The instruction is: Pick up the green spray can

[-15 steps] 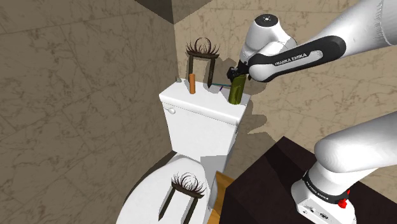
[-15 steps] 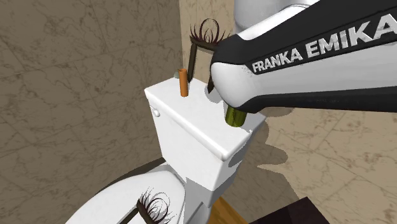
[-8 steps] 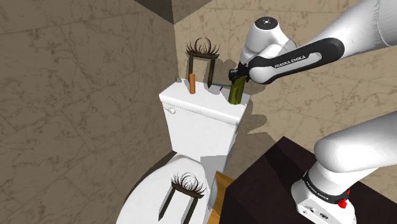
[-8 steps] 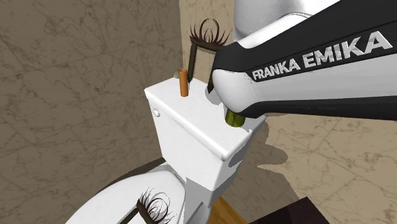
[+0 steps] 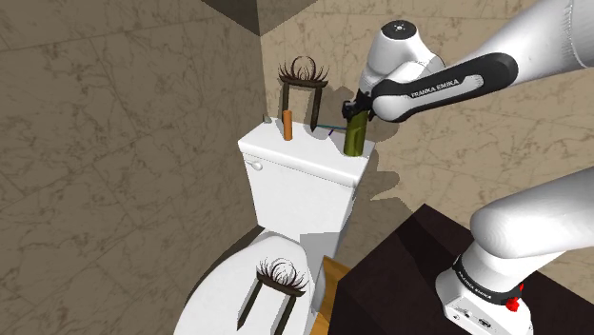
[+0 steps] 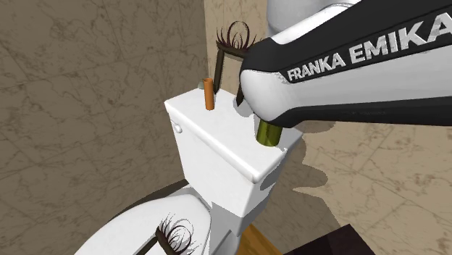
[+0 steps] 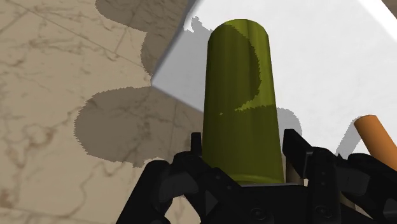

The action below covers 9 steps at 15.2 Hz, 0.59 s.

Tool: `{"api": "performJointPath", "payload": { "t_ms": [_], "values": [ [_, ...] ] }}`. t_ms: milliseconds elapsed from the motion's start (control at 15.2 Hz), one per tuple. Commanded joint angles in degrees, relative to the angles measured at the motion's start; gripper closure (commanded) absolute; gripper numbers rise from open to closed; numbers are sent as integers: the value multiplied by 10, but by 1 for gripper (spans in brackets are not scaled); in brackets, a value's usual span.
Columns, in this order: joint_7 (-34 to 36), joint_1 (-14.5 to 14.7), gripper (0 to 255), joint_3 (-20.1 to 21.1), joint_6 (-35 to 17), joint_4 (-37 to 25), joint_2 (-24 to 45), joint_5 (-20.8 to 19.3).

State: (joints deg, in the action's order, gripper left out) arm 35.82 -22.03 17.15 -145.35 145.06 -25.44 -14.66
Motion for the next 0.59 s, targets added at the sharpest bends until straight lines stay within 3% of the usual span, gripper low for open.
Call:
{"api": "performJointPath", "payload": {
  "t_ms": [0,528],
  "values": [
    [-8,4,255,-4,16,-10,-6,6],
    [-34,15,255,-16,79,-56,-25,25]
  ]
}}
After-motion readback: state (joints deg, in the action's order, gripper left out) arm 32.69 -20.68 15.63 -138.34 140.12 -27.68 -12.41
